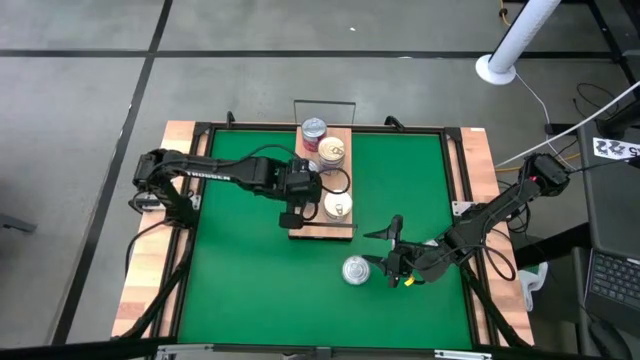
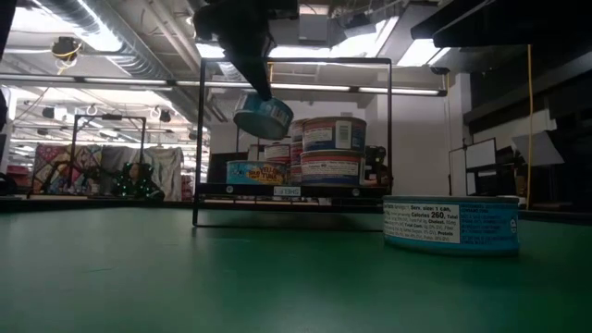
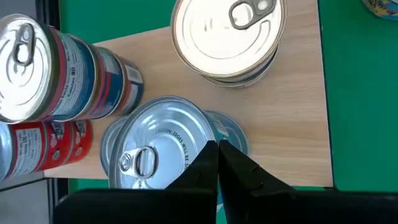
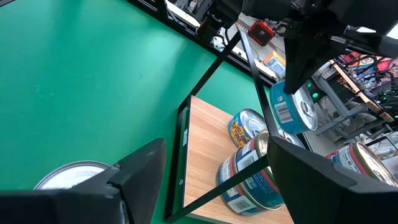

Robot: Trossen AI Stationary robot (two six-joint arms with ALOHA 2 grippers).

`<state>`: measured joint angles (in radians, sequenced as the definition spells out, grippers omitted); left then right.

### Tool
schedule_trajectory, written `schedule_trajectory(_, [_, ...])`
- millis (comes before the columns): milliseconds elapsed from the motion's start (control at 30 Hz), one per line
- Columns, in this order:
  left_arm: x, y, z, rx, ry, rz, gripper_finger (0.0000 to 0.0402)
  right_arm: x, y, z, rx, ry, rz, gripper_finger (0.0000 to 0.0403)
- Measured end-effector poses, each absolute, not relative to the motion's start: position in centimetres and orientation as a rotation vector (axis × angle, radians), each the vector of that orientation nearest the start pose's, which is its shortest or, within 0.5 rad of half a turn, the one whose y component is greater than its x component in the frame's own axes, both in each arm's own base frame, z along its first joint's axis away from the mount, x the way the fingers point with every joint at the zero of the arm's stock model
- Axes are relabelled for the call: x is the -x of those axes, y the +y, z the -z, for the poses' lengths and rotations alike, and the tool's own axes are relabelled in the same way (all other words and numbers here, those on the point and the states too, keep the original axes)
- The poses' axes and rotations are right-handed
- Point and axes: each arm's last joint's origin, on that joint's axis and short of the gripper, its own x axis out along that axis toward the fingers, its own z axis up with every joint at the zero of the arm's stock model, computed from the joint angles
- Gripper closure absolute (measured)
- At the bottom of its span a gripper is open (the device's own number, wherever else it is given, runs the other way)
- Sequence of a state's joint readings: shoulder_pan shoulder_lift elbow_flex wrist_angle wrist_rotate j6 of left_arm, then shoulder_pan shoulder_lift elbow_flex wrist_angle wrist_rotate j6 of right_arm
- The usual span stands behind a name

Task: Stack canned seafood by type on shelf
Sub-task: Stack the light blue tuna can on top of the light blue tuna can on the shelf

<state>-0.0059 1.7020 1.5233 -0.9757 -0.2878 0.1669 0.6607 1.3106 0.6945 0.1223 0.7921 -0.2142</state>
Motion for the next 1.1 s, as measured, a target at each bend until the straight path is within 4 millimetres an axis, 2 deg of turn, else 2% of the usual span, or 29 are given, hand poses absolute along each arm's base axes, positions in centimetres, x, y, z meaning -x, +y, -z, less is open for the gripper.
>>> schedule_trajectory(233, [-34.4,0.5,-27.8,-0.291,1.186,-0.111,0.0401,-22.1,14.6,-22.4,0.54,0.384,0.089,0.0123])
schedule_trajectory(667, [-34.3,0.5,-26.1,-0.286,1.183,-0.102,0.0401,-22.1,14.6,-22.4,0.541,0.385,0.089,0.0123])
schedule_trajectory(1100, [-34.4,0.5,-25.9,-0.303,1.195,-0.09,0.0401,-22.1,14.6,-22.4,0.542,0.386,0.088,0.0123])
